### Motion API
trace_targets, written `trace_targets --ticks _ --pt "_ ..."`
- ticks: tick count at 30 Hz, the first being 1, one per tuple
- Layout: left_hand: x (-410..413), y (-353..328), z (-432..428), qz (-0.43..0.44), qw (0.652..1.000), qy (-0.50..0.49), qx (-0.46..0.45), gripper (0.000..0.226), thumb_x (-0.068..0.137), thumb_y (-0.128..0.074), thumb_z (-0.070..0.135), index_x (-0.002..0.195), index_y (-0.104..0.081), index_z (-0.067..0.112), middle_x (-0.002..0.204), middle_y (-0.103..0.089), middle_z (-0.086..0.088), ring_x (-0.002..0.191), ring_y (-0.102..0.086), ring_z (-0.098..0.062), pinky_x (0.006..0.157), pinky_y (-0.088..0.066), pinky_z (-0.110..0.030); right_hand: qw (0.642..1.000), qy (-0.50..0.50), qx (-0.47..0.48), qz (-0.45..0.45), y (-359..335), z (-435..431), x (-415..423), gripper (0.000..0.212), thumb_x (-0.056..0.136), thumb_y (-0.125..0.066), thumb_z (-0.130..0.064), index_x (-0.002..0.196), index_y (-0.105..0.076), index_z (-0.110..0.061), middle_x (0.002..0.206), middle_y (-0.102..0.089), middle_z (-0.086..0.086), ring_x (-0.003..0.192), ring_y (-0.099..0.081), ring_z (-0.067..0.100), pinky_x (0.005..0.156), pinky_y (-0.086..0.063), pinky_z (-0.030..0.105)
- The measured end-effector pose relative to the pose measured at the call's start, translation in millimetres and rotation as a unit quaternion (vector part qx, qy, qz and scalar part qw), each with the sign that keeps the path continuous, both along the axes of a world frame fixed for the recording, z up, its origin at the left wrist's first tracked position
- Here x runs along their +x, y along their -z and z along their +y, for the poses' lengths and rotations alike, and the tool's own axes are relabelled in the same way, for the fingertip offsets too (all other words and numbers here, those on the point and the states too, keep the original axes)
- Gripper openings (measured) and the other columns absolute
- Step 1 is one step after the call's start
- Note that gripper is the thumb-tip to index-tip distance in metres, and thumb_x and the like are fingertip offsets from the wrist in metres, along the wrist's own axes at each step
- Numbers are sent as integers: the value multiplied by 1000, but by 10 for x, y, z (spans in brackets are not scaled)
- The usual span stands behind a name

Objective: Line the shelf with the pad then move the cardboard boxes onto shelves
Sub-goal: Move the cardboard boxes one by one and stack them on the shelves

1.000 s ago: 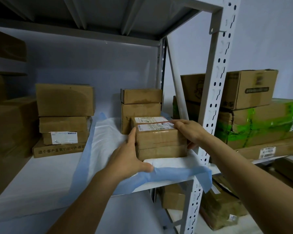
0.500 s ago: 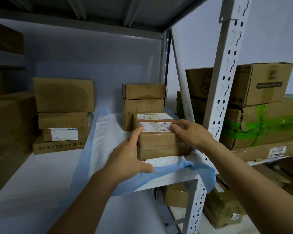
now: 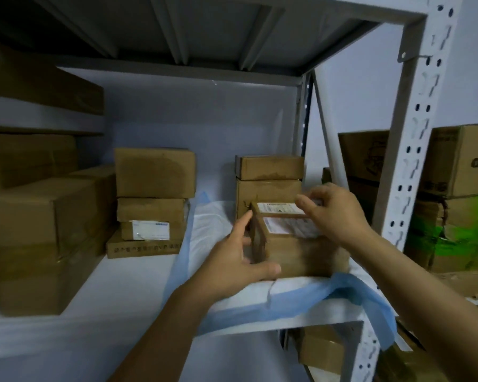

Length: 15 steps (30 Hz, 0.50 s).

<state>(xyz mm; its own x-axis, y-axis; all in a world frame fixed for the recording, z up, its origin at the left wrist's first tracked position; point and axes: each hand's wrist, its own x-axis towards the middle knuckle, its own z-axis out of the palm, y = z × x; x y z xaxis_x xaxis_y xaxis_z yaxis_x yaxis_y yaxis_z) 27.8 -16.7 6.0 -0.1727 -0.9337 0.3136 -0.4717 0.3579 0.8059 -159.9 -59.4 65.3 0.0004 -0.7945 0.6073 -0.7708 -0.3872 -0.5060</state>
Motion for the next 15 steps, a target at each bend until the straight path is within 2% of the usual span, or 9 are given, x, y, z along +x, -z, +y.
trace_targets --ticks 2,3,5,8,10,12,14,15 --pt "169 -110 3 55 993 -96 -45 77 80 -73 33 144 -30 32 127 -52 8 102 -56 -6 85 -51 -23 993 -90 21 -67 -135 -1 184 14 92 -57 -28 80 -64 -23 83 -64 -6 80 -62 10 75 -53 31" --pt "279 -168 -20 84 983 -148 -69 66 83 -70 33 140 -37 27 131 -53 5 107 -55 -10 91 -50 -29 984 -141 40 -100 -208 6 277 11 92 -57 -24 84 -64 -24 85 -65 -7 83 -62 8 74 -52 27" --pt "510 -289 -77 135 955 -238 -110 54 87 -65 30 136 -44 19 133 -53 0 111 -53 -12 96 -45 -30 963 -212 82 -142 -320 4 443 10 94 -56 -22 97 -65 -22 94 -66 -5 91 -61 11 76 -50 22" --pt "855 -445 -169 168 907 -361 -138 51 91 -59 26 138 -42 15 137 -49 -4 117 -51 -16 98 -42 -32 929 -267 180 -184 -405 -137 725 33 96 -48 -36 112 -62 -11 93 -64 9 90 -58 15 88 -50 36" --pt "1035 -523 -251 182 879 -418 -136 49 93 -56 25 140 -41 16 139 -44 -5 124 -48 -22 103 -42 -39 894 -292 258 -221 -438 -300 948 44 95 -44 -48 119 -55 -14 92 -60 4 92 -57 17 87 -50 37" --pt "1155 -620 -337 203 864 -441 -135 47 95 -52 22 140 -40 17 141 -42 -5 127 -46 -26 105 -41 -45 868 -284 321 -251 -477 -479 1162 62 92 -41 -59 133 -47 -13 113 -59 7 108 -58 25 88 -49 41" --pt "1243 -719 -419 210 859 -447 -132 49 96 -48 21 143 -37 16 146 -38 -6 131 -43 -28 108 -38 -48 849 -263 367 -274 -508 -653 1344 78 88 -37 -67 143 -36 -11 138 -48 15 123 -50 34 93 -47 51" --pt "1281 -767 -457 207 859 -448 -135 50 97 -47 20 146 -34 16 149 -35 -8 134 -39 -29 110 -35 -48 839 -255 388 -285 -523 -725 1423 84 86 -36 -70 146 -32 -11 144 -42 18 128 -45 38 97 -44 56"
